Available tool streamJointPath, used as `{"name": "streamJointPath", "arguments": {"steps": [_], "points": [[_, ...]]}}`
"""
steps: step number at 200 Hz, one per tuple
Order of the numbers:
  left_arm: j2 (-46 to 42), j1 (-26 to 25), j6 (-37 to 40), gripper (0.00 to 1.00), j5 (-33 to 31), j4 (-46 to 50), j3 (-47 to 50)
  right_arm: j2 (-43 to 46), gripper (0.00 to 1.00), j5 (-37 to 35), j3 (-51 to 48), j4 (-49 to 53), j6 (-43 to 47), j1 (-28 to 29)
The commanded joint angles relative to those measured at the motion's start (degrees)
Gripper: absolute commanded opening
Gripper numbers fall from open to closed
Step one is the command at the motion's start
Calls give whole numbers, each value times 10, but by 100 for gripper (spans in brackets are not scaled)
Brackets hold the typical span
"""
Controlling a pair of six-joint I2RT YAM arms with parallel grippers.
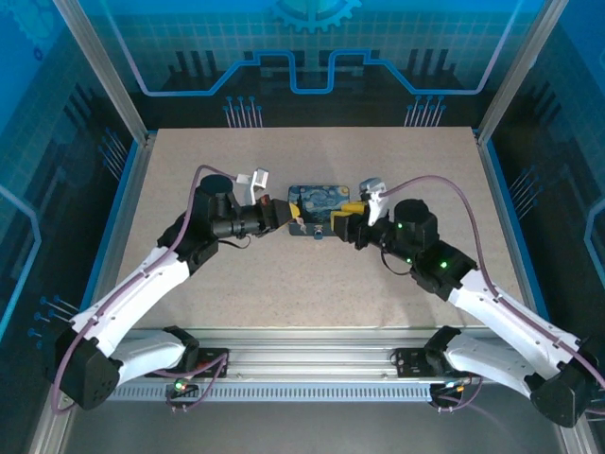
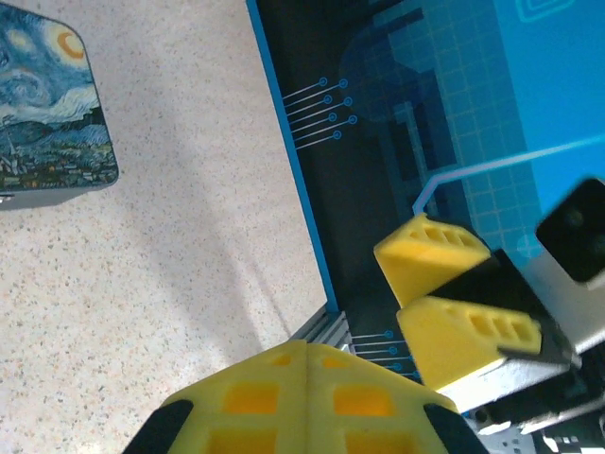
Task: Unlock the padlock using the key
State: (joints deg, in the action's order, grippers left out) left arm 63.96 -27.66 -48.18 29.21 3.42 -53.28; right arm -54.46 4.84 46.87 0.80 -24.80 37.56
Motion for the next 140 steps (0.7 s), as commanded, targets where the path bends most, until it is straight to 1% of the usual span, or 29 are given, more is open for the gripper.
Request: {"name": "streamJointPath", "arguments": {"steps": [1, 17, 29, 39, 52, 64, 80, 105, 140], "points": [[-19, -11, 48, 0, -20, -34, 13, -16, 40, 154, -38, -139, -191, -22], [-24, -17, 45, 0, -26, -58, 22, -34, 42, 178, -69, -252, -261, -23], [-28, -26, 45, 0, -34, -75, 29, -51, 46, 177, -96, -340, -321, -22], [-33, -33, 45, 0, -42, -89, 34, -65, 47, 174, -110, -390, -357, -22], [-39, -38, 40, 0, -50, -111, 43, -80, 47, 174, -118, -438, -385, -21], [-42, -42, 36, 0, -58, -128, 50, -91, 43, 174, -120, -465, -404, -21], [-46, -47, 32, 0, -71, -139, 55, -102, 41, 175, -119, -490, -424, -18], [-49, -52, 26, 0, -80, -158, 59, -120, 40, 171, -112, -505, -436, -4], [-66, -60, 23, 0, -113, -173, 73, -138, 44, 156, -107, -524, -443, 19]]}}
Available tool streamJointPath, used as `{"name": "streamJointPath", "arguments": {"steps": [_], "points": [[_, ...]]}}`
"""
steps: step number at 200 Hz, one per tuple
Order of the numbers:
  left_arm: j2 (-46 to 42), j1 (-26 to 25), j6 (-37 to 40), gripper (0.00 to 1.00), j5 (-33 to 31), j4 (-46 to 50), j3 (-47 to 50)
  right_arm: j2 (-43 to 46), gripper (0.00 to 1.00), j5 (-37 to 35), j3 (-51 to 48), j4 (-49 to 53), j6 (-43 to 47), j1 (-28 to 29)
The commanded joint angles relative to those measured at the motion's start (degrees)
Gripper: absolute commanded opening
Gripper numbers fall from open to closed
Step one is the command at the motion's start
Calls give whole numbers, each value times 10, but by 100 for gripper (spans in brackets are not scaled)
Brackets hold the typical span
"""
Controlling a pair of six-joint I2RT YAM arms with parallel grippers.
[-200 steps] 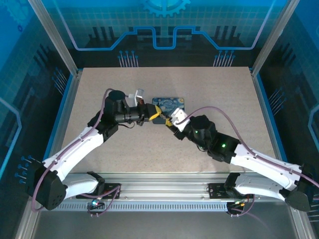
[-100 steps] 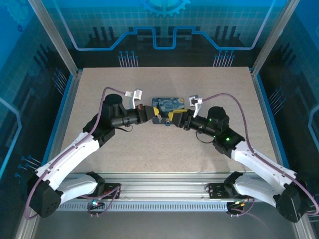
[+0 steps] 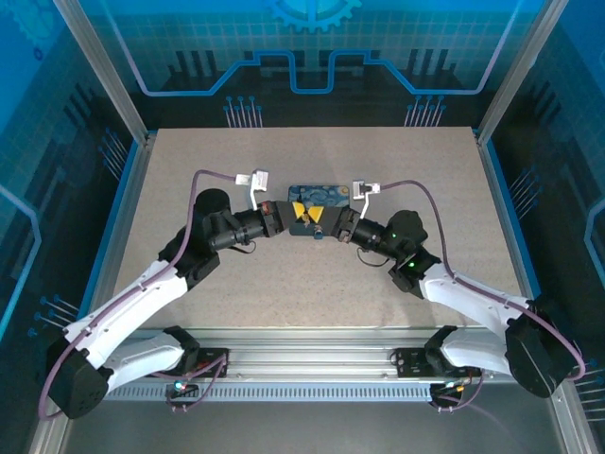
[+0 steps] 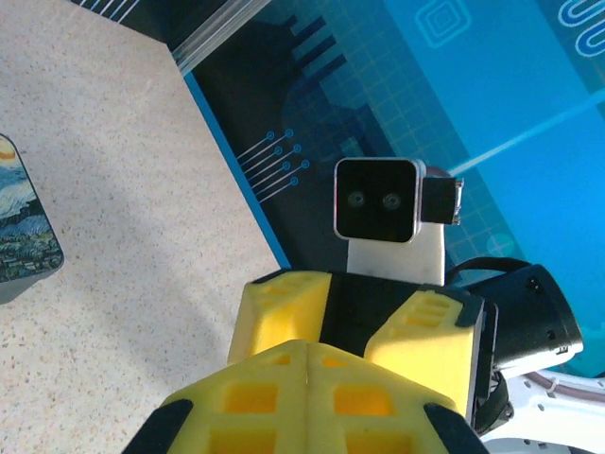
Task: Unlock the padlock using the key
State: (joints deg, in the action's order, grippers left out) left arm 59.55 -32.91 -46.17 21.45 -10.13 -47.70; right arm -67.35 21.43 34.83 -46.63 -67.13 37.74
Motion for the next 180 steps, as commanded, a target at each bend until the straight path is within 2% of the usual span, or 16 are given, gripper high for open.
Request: {"name": "streamJointPath", "arguments": {"steps": [1, 39, 143, 180], "points": [[-23, -7, 2, 0, -36, -38, 18, -10, 44, -10, 14, -50, -20, 18], [-39, -8, 0, 0, -57, -43, 25, -18, 36, -16, 22, -70, -26, 31], [-58, -12, -12, 0, -83, -59, 43, -47, 29, -12, 36, -95, -46, 45], [-62, -14, -12, 0, -86, -62, 45, -49, 17, -13, 38, -94, -46, 45]]}}
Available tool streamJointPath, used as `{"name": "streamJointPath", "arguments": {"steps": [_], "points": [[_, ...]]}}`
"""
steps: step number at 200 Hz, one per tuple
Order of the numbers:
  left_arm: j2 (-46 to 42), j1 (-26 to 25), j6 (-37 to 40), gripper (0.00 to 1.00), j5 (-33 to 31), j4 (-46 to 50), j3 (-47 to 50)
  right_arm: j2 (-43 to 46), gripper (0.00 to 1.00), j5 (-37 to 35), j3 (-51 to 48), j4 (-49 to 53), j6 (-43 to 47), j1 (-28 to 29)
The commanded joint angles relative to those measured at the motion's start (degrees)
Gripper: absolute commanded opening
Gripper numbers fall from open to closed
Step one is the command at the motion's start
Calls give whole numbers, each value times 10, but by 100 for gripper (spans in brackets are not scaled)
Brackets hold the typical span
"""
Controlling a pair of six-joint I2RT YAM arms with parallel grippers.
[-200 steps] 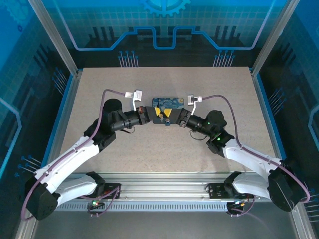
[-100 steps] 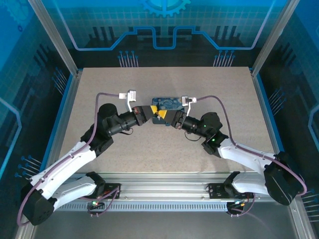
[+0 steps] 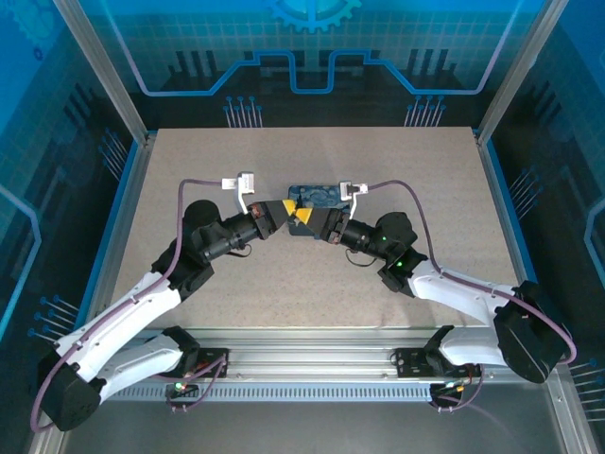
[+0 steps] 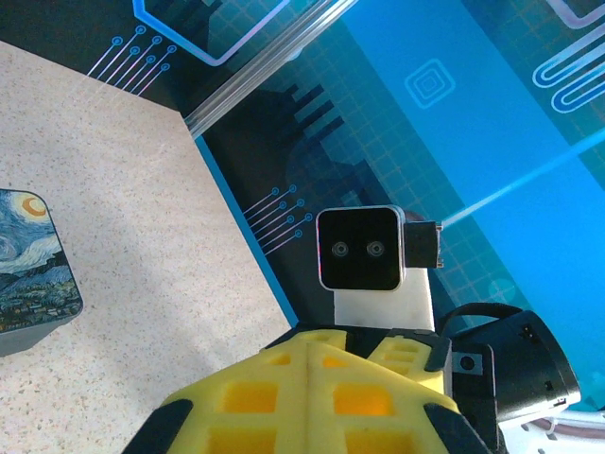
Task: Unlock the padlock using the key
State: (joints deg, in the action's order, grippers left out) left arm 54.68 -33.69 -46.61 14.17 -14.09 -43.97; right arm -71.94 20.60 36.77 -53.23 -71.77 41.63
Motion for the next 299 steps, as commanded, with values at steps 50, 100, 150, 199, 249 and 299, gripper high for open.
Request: {"name": "streamJointPath", "arguments": {"steps": [50, 100, 150, 199, 249, 299], "points": [[-16, -7, -13, 0, -18, -31, 13, -10, 14, 0, 22, -34, -2, 6], [-19, -8, -14, 0, -16, -33, 14, -9, 0, 3, 18, -41, 1, 6], [-24, -8, -14, 19, -10, -19, 17, 16, 0, 4, 10, -2, 34, 1], [-20, -7, -13, 39, 1, 8, 10, 58, 0, -1, 3, 65, 77, -6], [3, -7, -19, 39, 30, 2, -8, 60, 0, 7, 13, 113, 100, -8], [5, -8, -22, 5, 42, -3, -8, 69, 0, 2, 14, 137, 118, -9]]}}
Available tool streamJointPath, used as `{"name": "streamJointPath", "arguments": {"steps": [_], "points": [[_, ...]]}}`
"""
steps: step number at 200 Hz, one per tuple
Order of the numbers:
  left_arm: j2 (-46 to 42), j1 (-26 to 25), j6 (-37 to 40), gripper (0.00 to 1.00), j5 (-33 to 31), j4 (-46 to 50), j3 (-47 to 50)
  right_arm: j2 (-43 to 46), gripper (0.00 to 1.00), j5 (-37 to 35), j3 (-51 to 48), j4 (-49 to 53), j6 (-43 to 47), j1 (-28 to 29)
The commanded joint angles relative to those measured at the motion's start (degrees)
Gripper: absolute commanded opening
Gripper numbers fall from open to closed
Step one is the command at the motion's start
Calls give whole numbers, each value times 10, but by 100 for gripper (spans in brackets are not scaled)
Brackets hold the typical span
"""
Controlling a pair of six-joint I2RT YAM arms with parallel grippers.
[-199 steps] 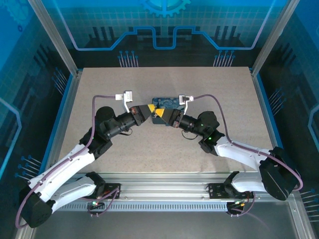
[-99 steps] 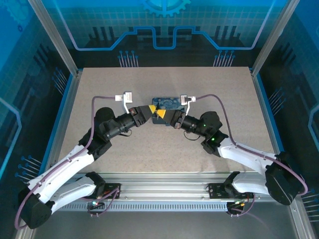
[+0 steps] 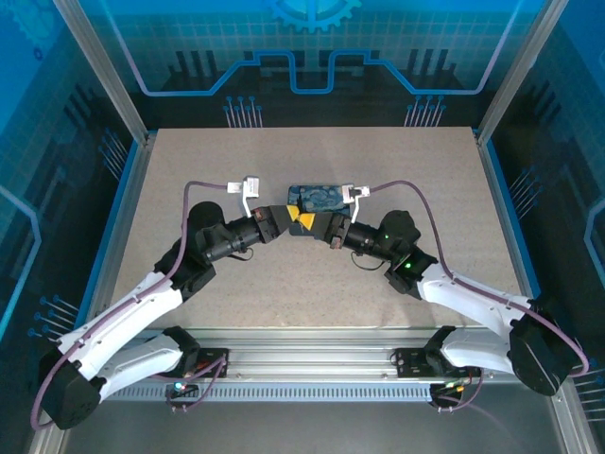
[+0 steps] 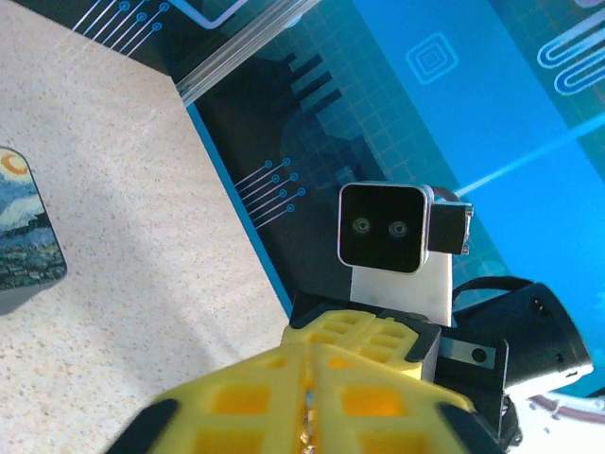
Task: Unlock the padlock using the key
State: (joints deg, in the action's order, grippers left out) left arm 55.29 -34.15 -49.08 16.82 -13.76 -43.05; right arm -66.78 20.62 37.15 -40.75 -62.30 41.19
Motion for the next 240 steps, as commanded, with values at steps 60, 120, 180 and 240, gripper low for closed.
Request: {"name": "streamJointPath", "arguments": {"steps": [60, 120, 180, 240], "points": [[0, -3, -2, 0, 21, -14, -15, 36, 14, 3, 16, 47, 41, -11], [6, -3, -18, 0, 23, -36, -10, 41, 38, 0, 30, 49, 48, -9], [1, -2, -23, 0, 15, -40, -4, 13, 30, 14, 45, 24, 39, -1], [-4, -3, -25, 0, 1, -48, 1, 13, 32, 14, 33, 19, 31, 0]]}}
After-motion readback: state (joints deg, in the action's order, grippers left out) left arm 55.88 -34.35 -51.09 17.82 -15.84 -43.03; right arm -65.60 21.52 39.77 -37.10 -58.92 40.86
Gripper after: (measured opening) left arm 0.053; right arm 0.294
